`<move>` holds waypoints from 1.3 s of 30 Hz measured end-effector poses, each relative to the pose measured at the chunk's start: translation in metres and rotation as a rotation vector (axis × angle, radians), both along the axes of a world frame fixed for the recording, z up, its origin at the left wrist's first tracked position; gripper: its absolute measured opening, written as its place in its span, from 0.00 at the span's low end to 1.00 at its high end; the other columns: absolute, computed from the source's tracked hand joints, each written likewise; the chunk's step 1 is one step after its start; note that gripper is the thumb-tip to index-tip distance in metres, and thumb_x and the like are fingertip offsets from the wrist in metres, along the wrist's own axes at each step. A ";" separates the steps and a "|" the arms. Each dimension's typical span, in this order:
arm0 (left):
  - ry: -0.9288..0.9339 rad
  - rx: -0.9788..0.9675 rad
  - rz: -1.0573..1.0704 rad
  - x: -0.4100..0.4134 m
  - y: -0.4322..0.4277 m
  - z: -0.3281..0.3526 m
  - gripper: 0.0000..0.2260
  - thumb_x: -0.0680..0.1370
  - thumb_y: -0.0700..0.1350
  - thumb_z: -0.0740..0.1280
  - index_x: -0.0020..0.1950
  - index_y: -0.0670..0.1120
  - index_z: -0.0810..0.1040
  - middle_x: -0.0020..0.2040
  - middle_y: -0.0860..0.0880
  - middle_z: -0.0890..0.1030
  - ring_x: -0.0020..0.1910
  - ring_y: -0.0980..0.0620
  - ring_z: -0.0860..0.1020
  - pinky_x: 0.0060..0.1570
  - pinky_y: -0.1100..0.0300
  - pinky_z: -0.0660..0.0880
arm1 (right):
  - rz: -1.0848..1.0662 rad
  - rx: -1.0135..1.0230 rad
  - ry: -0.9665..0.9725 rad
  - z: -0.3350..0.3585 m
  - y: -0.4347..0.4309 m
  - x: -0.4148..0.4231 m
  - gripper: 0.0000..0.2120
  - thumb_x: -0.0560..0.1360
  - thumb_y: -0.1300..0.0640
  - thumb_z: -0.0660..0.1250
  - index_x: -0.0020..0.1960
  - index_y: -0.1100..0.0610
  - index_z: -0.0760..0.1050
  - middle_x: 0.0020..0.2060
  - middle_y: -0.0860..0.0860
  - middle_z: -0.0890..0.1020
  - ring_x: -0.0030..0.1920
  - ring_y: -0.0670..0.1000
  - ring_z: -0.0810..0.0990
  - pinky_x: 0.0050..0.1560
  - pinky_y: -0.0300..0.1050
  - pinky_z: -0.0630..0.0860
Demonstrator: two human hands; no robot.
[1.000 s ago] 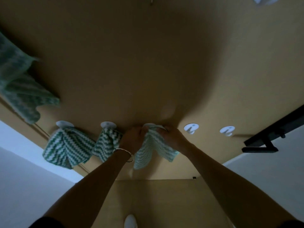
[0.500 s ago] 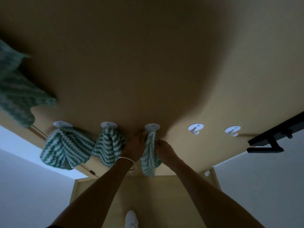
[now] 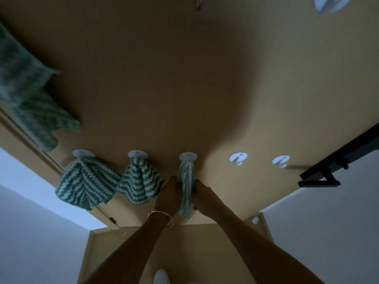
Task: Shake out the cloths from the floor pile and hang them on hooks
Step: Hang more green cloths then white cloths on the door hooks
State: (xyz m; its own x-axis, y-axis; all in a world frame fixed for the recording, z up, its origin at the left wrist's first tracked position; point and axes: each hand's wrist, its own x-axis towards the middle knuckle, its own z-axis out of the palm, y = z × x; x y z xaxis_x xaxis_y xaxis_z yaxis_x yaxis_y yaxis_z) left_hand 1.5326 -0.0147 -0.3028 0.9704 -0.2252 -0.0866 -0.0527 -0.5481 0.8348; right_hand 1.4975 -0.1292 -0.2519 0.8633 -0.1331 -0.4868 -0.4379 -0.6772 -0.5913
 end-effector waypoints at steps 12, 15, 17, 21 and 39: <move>0.207 0.282 -0.012 -0.110 0.020 -0.028 0.32 0.80 0.44 0.60 0.77 0.44 0.44 0.70 0.41 0.67 0.68 0.44 0.67 0.62 0.57 0.66 | 0.406 -0.081 0.156 -0.035 0.001 -0.082 0.21 0.82 0.49 0.55 0.70 0.59 0.68 0.68 0.56 0.73 0.66 0.57 0.73 0.63 0.47 0.69; 0.246 0.293 0.027 -0.153 0.011 -0.022 0.30 0.80 0.45 0.61 0.77 0.44 0.48 0.70 0.42 0.67 0.67 0.46 0.69 0.62 0.60 0.65 | 0.430 -0.027 0.132 -0.041 -0.013 -0.111 0.21 0.81 0.47 0.58 0.70 0.56 0.68 0.67 0.56 0.73 0.63 0.56 0.75 0.60 0.46 0.72; 0.250 0.275 0.056 -0.178 0.002 -0.021 0.28 0.80 0.45 0.61 0.77 0.43 0.52 0.70 0.42 0.68 0.66 0.47 0.70 0.62 0.61 0.65 | 0.443 0.010 0.119 -0.046 -0.019 -0.126 0.20 0.80 0.48 0.58 0.69 0.56 0.69 0.65 0.56 0.75 0.59 0.56 0.77 0.56 0.46 0.74; 0.340 0.161 0.234 -0.241 -0.022 -0.016 0.24 0.79 0.41 0.63 0.74 0.44 0.61 0.66 0.43 0.73 0.62 0.48 0.74 0.59 0.62 0.69 | 0.460 0.148 0.108 -0.056 -0.030 -0.169 0.15 0.80 0.53 0.57 0.62 0.56 0.74 0.53 0.57 0.79 0.48 0.52 0.75 0.49 0.45 0.72; 0.412 0.014 0.847 -0.458 0.080 0.004 0.19 0.79 0.43 0.63 0.70 0.48 0.69 0.62 0.45 0.77 0.60 0.49 0.75 0.57 0.60 0.70 | 1.160 0.024 0.033 -0.028 0.099 -0.298 0.16 0.79 0.52 0.60 0.65 0.54 0.73 0.62 0.52 0.77 0.59 0.51 0.76 0.58 0.44 0.72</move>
